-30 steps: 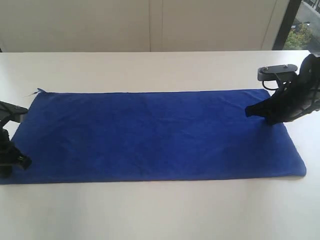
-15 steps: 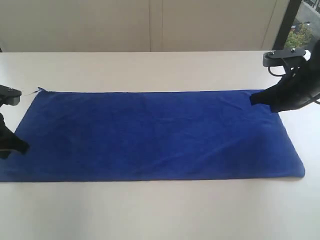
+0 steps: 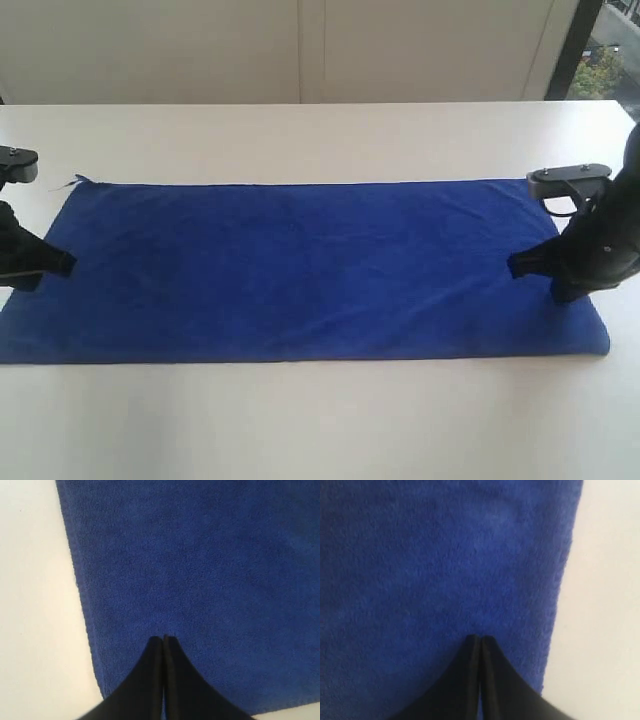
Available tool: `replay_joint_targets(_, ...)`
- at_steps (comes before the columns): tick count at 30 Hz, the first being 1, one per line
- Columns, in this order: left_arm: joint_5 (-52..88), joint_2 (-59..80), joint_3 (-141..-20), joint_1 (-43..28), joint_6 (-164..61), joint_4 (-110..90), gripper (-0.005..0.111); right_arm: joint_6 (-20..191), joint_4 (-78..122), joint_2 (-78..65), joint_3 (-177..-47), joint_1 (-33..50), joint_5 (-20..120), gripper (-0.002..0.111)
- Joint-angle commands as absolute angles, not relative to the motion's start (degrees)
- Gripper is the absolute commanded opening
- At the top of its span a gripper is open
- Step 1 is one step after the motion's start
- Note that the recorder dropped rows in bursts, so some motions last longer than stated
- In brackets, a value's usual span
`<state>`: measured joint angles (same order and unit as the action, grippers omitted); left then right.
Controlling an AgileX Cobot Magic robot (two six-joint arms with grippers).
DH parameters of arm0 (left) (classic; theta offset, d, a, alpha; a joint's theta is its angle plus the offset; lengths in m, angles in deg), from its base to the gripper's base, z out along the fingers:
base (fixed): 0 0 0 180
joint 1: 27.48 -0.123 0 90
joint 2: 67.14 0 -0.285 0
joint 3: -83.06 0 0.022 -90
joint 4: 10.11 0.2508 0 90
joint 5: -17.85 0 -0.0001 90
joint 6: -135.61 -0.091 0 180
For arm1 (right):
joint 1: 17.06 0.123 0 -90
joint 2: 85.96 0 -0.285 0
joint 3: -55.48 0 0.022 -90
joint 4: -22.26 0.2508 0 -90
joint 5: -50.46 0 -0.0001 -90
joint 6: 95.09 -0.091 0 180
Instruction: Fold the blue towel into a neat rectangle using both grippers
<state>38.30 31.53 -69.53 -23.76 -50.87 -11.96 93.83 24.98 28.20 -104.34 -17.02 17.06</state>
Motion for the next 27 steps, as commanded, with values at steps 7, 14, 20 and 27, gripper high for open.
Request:
replay_joint_targets(7, 37.5, 31.0, -69.5, -23.7, -50.6, -13.1, 0.0, 92.2, 25.1, 27.6, -99.8, -17.6, 18.6, 0.0)
replay_joint_targets(14, 37.5, 31.0, -69.5, -23.7, -50.6, -13.1, 0.0, 89.0, 21.1, 27.2, -99.8, -17.6, 18.9, 0.0)
replay_joint_targets(20, 37.5, 31.0, -69.5, -23.7, -50.6, -13.1, 0.0, 84.9, 17.7, 26.6, -99.8, -17.6, 18.5, 0.0)
replay_joint_targets(27, 37.5, 31.0, -69.5, -23.7, -50.6, -13.1, 0.0, 84.9, 17.7, 26.6, -99.8, -17.6, 19.8, 0.0)
